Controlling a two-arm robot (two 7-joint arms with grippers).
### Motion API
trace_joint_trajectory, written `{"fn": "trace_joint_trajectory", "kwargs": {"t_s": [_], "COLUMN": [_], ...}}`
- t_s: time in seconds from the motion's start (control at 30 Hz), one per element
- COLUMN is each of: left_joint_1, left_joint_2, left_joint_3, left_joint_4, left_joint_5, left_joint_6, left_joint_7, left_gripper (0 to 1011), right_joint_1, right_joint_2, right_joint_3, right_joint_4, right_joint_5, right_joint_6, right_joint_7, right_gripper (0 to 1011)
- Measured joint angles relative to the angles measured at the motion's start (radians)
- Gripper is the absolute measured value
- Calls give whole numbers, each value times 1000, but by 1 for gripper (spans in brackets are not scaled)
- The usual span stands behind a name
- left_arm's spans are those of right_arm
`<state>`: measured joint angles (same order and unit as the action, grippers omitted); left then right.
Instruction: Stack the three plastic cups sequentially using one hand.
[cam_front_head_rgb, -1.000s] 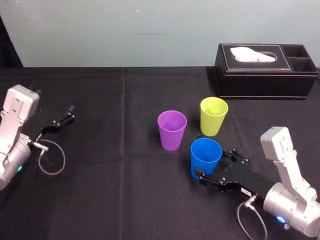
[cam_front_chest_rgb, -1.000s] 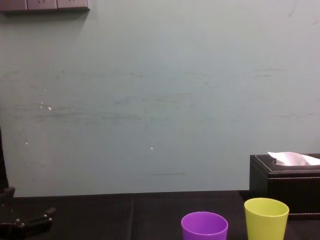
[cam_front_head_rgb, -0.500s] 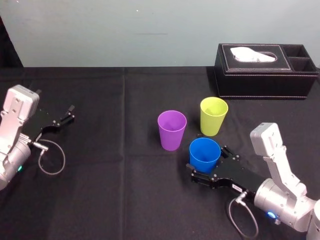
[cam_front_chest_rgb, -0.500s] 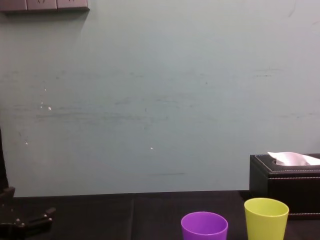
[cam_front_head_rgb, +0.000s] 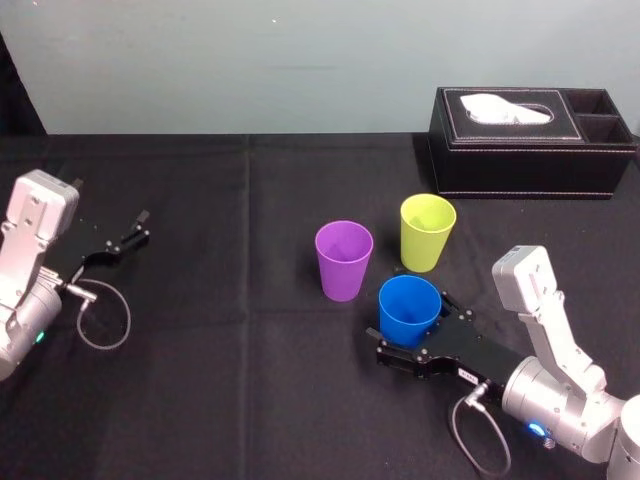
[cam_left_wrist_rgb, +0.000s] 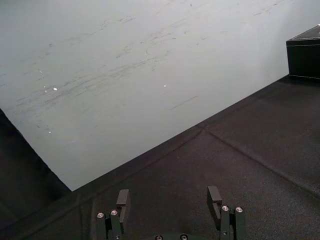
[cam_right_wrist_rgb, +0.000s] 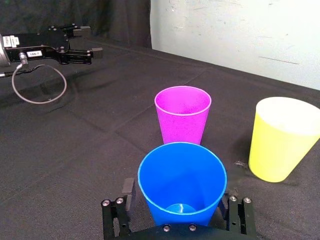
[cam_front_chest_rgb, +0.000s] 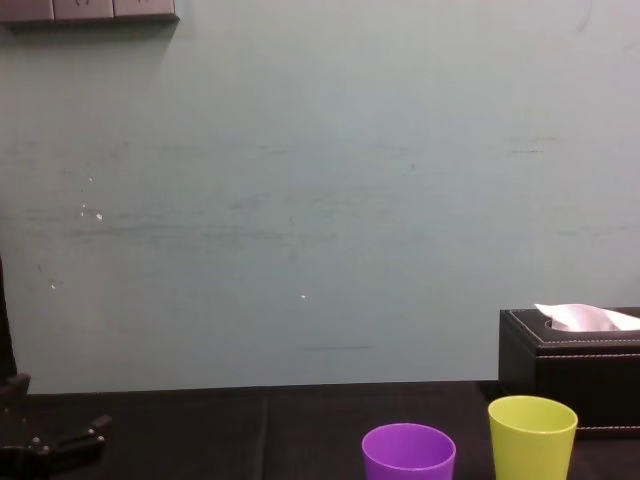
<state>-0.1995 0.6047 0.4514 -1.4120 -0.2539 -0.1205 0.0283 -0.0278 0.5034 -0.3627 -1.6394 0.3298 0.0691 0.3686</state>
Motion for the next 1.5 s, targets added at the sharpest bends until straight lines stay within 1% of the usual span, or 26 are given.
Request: {"fn": "trace_joint_trajectory", "kwargs": {"t_s": [0.13,0.2,0.27,0.3,0.4,0.67,0.73,1.1,1.13,1.23,1.3,1.33,1.5], "left_joint_1": [0,0,0,0,0,0,0,0,0,0,0,0,0], "left_joint_2": [0,0,0,0,0,0,0,0,0,0,0,0,0], "left_joint_3": [0,0,0,0,0,0,0,0,0,0,0,0,0], "left_joint_4": [0,0,0,0,0,0,0,0,0,0,0,0,0], "left_joint_5": [0,0,0,0,0,0,0,0,0,0,0,0,0], "left_joint_6": [0,0,0,0,0,0,0,0,0,0,0,0,0], "left_joint_7": [0,0,0,0,0,0,0,0,0,0,0,0,0], "left_gripper": [1011,1011,1011,1011,1011,1011,1011,1011,1011,1011,1011,1011,1011], "right_joint_1": [0,-1,-1,-1,-1,-2,-5,-19,-13,1,28,28,83], "right_joint_2": [1,1,2,2,2,3,4,28,31,35,39,39,41], "right_joint_3": [0,1,1,1,1,1,6,65,72,81,87,87,84], "right_joint_4": [-1,-1,-1,-1,-2,-2,-12,-156,-172,-193,-210,-210,-214], "right_joint_5": [1,2,2,3,3,5,8,64,73,86,99,99,103], "right_joint_6": [0,-1,-1,-1,-1,-2,-1,45,53,67,85,85,117], "right_joint_7": [0,0,0,0,0,-1,3,27,28,28,28,28,20], "right_gripper": [947,883,854,799,743,719,719,719,719,719,719,719,719]}}
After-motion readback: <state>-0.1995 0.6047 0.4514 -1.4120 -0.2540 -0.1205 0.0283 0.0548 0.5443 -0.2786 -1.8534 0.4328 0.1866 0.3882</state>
